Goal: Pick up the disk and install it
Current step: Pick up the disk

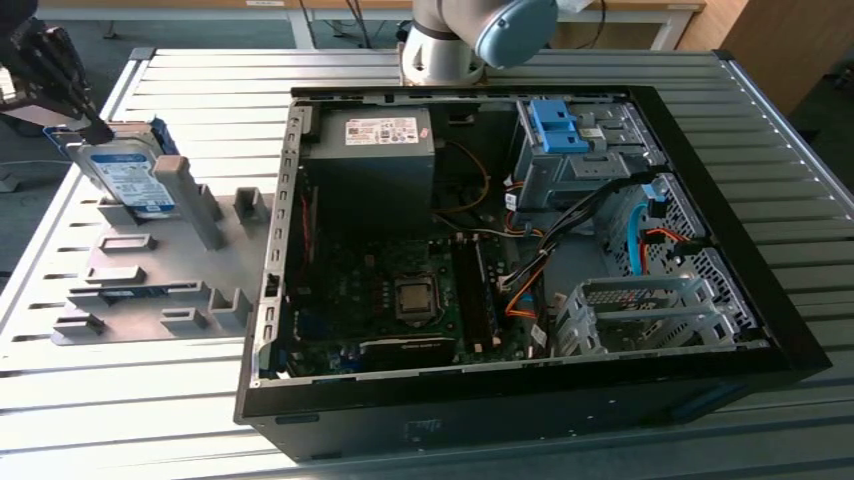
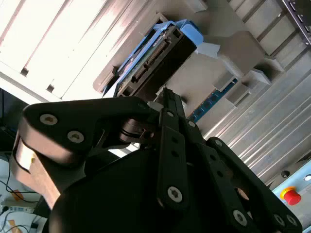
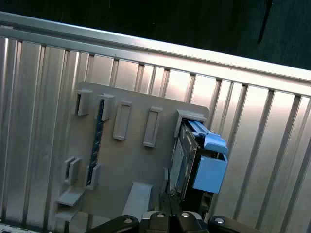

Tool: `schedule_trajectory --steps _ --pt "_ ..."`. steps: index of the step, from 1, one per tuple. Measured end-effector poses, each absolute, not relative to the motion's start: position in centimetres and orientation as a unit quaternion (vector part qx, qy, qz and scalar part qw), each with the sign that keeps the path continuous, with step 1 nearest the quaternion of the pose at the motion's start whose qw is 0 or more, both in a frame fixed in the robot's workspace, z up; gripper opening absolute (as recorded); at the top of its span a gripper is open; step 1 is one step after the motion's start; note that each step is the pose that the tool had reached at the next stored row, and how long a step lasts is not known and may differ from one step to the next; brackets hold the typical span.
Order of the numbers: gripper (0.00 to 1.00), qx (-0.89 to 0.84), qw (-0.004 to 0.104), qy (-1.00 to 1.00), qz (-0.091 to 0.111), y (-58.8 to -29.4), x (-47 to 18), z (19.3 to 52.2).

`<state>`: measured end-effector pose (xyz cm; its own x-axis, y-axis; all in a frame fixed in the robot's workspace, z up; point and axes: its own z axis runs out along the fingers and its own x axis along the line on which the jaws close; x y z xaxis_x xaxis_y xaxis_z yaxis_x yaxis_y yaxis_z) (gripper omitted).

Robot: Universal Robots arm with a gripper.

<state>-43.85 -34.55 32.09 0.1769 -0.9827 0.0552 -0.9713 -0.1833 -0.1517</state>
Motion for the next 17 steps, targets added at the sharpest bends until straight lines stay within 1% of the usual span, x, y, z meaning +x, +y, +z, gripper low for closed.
schedule_trajectory --steps 1,17 --pt "0.11 -0.762 0.069 0.642 -0.047 -34.01 -44.4 33.24" --pt "0.11 -0.762 0.069 0.642 -0.047 -34.02 -44.47 33.59"
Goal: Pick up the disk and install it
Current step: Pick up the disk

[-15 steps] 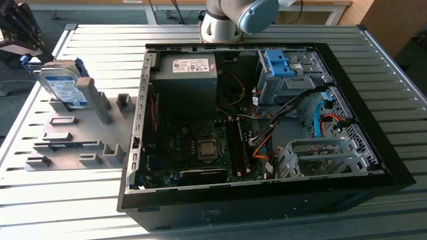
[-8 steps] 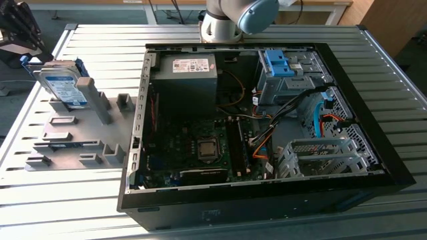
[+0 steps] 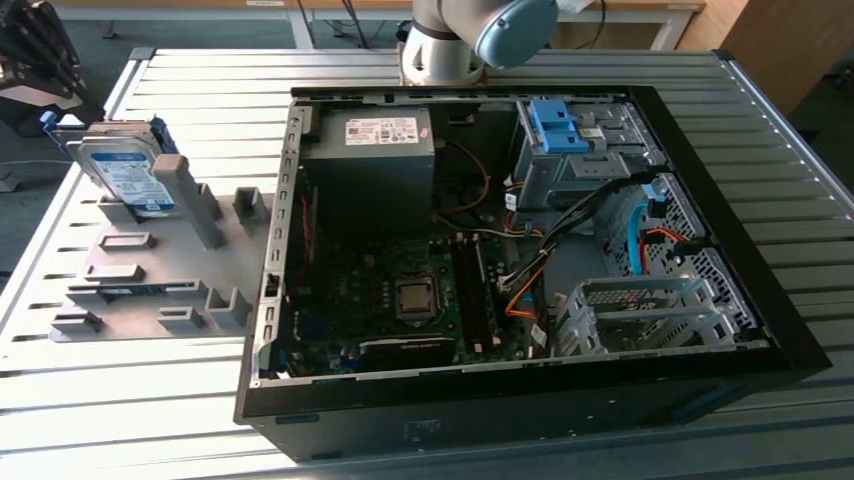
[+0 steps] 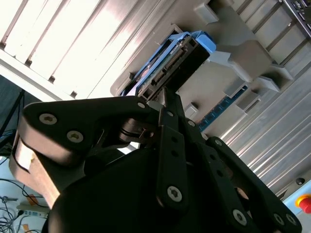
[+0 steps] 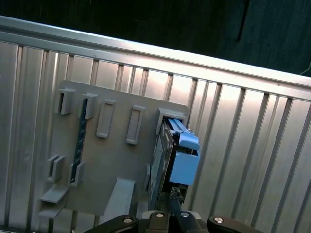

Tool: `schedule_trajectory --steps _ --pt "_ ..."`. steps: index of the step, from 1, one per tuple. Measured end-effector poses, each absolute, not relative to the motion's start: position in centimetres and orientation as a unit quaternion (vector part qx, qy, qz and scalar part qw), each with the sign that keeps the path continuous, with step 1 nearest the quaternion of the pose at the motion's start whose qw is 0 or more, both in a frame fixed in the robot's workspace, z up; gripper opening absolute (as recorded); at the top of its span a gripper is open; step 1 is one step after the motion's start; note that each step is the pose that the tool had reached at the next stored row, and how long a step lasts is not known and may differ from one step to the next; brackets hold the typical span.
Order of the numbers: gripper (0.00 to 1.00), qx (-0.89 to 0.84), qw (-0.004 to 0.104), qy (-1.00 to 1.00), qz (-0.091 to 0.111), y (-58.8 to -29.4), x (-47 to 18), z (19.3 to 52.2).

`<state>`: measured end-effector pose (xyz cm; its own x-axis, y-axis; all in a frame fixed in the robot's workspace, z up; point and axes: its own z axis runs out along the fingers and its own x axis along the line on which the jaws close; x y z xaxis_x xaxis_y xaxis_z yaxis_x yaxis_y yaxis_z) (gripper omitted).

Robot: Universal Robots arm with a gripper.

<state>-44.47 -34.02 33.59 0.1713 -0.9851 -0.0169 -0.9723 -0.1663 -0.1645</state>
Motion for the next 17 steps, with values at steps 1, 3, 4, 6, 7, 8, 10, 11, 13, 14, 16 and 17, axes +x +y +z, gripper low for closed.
schedule_trajectory --steps 1,3,4,6,7,8,10,11,13,14,16,17 --pt "0.11 -0.762 0.069 0.642 -0.047 -34.02 -44.47 33.68" --pt "0.11 -0.762 0.068 0.642 -0.046 -34.01 -44.48 33.84" --pt "0.11 -0.762 0.068 0.642 -0.045 -34.01 -44.47 33.86" --pt "0.11 -0.762 0.064 0.643 -0.041 -34.01 -44.47 33.9" --pt "0.11 -0.761 0.062 0.644 -0.039 -34.02 -44.47 33.9" --pt "0.11 -0.761 0.06 0.645 -0.037 -34.01 -44.47 33.9" --pt "0.11 -0.759 0.057 0.648 -0.033 -34.01 -44.47 33.89" --pt "0.11 -0.758 0.057 0.65 -0.032 -34.01 -44.47 33.89" --pt "0.11 -0.755 0.056 0.653 -0.031 -34.02 -44.48 33.92" --pt "0.11 -0.753 0.056 0.655 -0.031 -34.02 -44.48 33.95" --pt "0.11 -0.751 0.057 0.657 -0.03 -34.02 -44.49 34.12" --pt "0.11 -0.75 0.057 0.658 -0.03 -34.02 -44.49 34.27"
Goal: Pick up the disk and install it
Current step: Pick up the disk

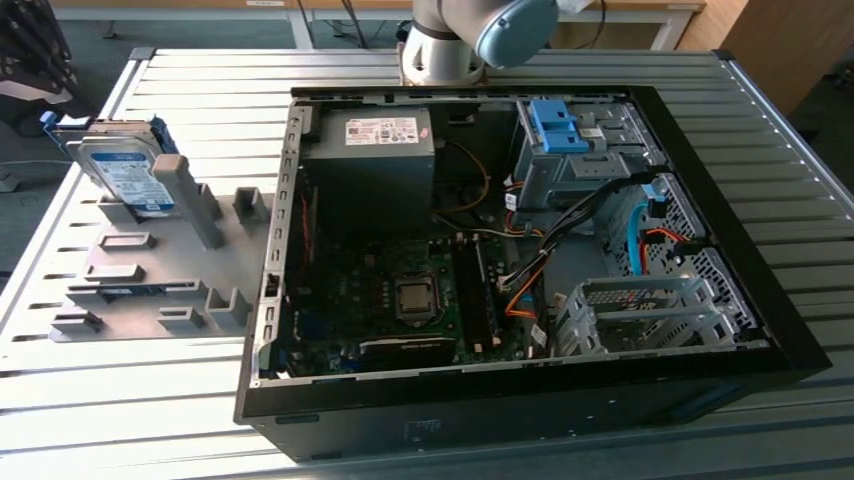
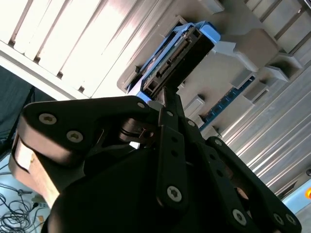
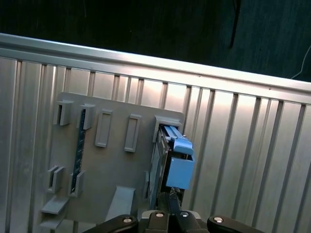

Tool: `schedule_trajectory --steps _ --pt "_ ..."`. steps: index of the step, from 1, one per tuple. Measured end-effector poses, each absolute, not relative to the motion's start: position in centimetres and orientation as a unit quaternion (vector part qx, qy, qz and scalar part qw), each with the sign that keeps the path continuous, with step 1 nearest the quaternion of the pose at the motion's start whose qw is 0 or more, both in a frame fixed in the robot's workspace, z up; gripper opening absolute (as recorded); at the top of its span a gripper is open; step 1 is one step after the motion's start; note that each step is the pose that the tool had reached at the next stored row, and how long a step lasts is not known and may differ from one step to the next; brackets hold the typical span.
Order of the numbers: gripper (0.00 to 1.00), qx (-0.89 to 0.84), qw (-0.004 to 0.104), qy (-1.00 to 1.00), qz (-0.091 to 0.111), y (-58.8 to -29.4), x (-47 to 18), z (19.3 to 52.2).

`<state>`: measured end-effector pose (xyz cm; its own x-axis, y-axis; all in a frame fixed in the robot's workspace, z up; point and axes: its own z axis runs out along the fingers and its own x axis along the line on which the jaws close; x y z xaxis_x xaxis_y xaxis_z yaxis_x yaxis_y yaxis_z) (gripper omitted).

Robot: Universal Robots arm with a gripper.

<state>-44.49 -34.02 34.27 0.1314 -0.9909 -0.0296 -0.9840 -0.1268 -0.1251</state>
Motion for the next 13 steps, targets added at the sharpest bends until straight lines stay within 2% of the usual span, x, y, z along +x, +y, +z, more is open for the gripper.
schedule_trajectory --steps 6,10,11,13 --pt "0.11 -0.738 0.057 0.672 -0.03 -34.01 -44.49 34.59" --pt "0.11 -0.732 0.054 0.679 -0.024 -34.02 -44.49 34.61" --pt "0.11 -0.73 0.053 0.681 -0.021 -34.01 -44.49 34.61" --pt "0.11 -0.727 0.043 0.685 -0.011 -34.02 -44.49 34.61"
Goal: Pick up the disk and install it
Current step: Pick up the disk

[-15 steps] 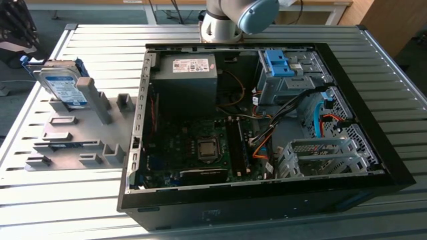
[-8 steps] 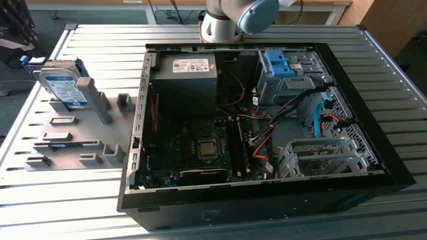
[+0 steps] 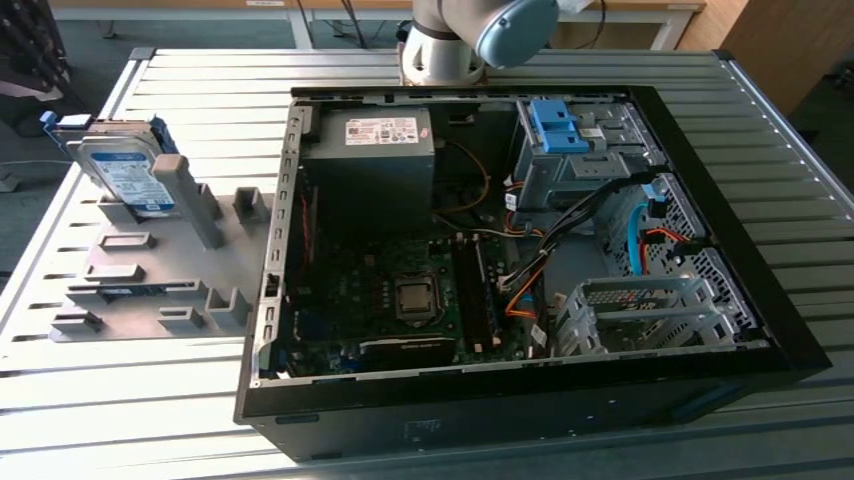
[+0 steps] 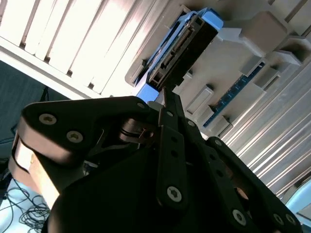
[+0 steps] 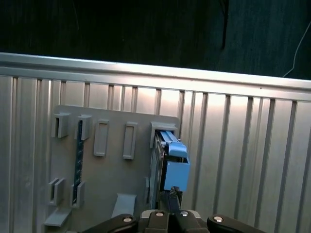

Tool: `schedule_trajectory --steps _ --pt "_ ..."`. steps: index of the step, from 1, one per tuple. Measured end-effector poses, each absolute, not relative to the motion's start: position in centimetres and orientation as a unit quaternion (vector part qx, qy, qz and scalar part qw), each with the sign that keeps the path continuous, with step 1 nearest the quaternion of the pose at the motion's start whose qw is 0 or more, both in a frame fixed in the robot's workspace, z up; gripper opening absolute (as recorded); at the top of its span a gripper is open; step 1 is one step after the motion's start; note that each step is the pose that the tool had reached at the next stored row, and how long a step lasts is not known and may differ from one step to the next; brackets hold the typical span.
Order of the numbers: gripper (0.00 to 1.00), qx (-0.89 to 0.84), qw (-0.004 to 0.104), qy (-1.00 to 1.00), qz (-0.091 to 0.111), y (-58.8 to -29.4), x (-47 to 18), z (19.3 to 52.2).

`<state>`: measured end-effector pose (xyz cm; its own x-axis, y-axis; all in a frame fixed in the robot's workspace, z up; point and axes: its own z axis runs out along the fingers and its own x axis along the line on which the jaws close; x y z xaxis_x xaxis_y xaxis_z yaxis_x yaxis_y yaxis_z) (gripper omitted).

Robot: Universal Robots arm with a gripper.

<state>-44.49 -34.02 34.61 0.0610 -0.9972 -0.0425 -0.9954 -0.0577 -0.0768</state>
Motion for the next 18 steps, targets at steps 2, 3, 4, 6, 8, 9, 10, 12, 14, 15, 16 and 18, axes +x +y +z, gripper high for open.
schedule_trajectory --steps 2,3,4,6,8,9,10,12,14,15,16,18 --pt "0.11 -0.723 0.032 0.69 0.0 -34.02 -44.49 34.6" --pt "0.11 -0.721 0.028 0.692 0.005 -34.02 -44.49 34.59" --pt "0.11 -0.719 0.025 0.695 0.007 -34.01 -44.5 34.59" --pt "0.11 -0.717 0.024 0.697 0.008 -34.01 -44.51 34.58" --pt "0.11 -0.717 0.024 0.697 0.008 -34.02 -44.49 34.6" --pt "0.11 -0.717 0.024 0.697 0.008 -34.02 -44.49 34.59" --pt "0.11 -0.717 0.024 0.697 0.008 -34.02 -44.49 34.59" --pt "0.11 -0.717 0.024 0.697 0.008 -34.01 -44.5 34.6" --pt "0.11 -0.717 0.024 0.697 0.008 -34.02 -44.49 34.59" --pt "0.11 -0.717 0.024 0.697 0.008 -34.02 -44.5 34.59" --pt "0.11 -0.717 0.024 0.697 0.008 -34.02 -44.49 34.59" --pt "0.11 -0.717 0.024 0.697 0.008 -34.02 -44.49 34.59"
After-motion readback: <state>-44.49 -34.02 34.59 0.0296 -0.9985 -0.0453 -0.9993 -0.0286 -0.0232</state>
